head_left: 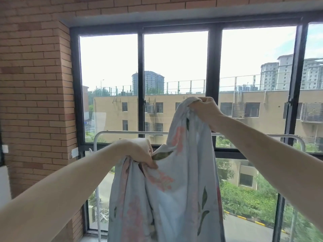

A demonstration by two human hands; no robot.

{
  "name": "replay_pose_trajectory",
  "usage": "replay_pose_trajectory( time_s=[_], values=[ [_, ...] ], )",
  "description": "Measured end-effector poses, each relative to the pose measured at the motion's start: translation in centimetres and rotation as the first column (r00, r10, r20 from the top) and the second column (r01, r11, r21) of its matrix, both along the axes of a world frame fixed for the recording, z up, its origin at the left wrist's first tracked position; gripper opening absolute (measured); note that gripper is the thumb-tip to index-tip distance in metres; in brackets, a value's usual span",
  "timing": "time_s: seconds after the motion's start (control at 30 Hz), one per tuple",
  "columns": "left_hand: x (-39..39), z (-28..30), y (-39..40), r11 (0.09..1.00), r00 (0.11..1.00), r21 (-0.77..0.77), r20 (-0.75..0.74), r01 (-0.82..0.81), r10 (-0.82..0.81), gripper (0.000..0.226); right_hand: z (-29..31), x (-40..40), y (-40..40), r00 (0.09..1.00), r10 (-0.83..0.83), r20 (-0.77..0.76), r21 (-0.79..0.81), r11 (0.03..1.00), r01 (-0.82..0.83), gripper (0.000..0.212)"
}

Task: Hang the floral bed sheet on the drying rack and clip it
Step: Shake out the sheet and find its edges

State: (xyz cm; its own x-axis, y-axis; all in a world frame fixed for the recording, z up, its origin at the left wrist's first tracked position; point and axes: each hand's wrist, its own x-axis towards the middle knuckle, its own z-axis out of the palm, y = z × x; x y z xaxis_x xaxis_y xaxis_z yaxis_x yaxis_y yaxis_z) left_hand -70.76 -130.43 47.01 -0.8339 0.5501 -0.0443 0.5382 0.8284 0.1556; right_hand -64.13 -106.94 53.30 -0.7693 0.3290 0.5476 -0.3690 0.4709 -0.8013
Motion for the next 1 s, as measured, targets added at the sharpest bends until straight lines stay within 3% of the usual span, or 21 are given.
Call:
replay_pose_trajectory(
  time_s=[0.1,0.23,0.33,0.47,0.53,0.63,0.7,0.87,0.93,1.0],
  values=[
    [-1.6,-0.7,-0.7,0.985,0.999,0.165,0.02,-0.051,0.048,0.016,-0.4,0.5,1.5,1.0,-0.016,-0.005,-0.036,0.999,0.016,0.023],
    [-2.6,0.9,-3.7,0.887,0.983,0.435,0.161,-0.156,0.094,0.016,-2.0,0.7,4.8,0.995,-0.101,0.001,-0.051,0.994,0.101,0.014],
    [-3.4,1.9,-5.4,0.717,0.961,0.644,0.239,-0.266,0.142,0.031,-4.6,0.7,7.5,0.985,-0.156,0.076,0.055,0.987,0.152,0.024],
    [-2.9,3.3,-6.1,0.57,0.934,0.755,0.352,-0.324,0.065,0.025,-9.4,0.6,9.4,0.947,-0.138,0.291,0.202,0.976,0.08,0.068],
    [-2.6,3.9,-5.8,0.515,0.944,0.806,0.33,-0.293,0.02,0.029,-12.1,0.6,9.6,0.913,-0.094,0.396,0.2,0.98,0.014,0.07],
    [-2.5,4.8,-4.4,0.434,0.979,0.88,0.201,-0.192,0.025,0.017,-17.3,-0.2,10.5,0.878,-0.006,0.478,0.131,0.989,-0.065,0.065],
    [-2.5,5.6,-3.4,0.398,0.99,0.906,0.138,-0.141,0.036,0.02,-22.2,-1.0,12.0,0.841,-0.057,0.538,0.196,0.979,-0.059,0.054],
    [-2.8,6.9,-1.8,0.439,0.996,0.897,0.003,-0.043,0.09,0.025,-34.8,-0.8,13.3,0.715,-0.212,0.667,0.264,0.964,0.039,0.031],
    [-3.0,6.7,-2.1,0.531,0.992,0.847,-0.077,0.014,0.097,0.027,-34.6,0.3,11.5,0.728,-0.239,0.642,0.249,0.964,0.097,0.03],
    [-3.4,6.4,-3.2,0.62,0.982,0.783,-0.149,0.045,0.116,0.028,-29.6,0.6,11.6,0.809,-0.238,0.538,0.094,0.97,0.223,0.031]
  ],
)
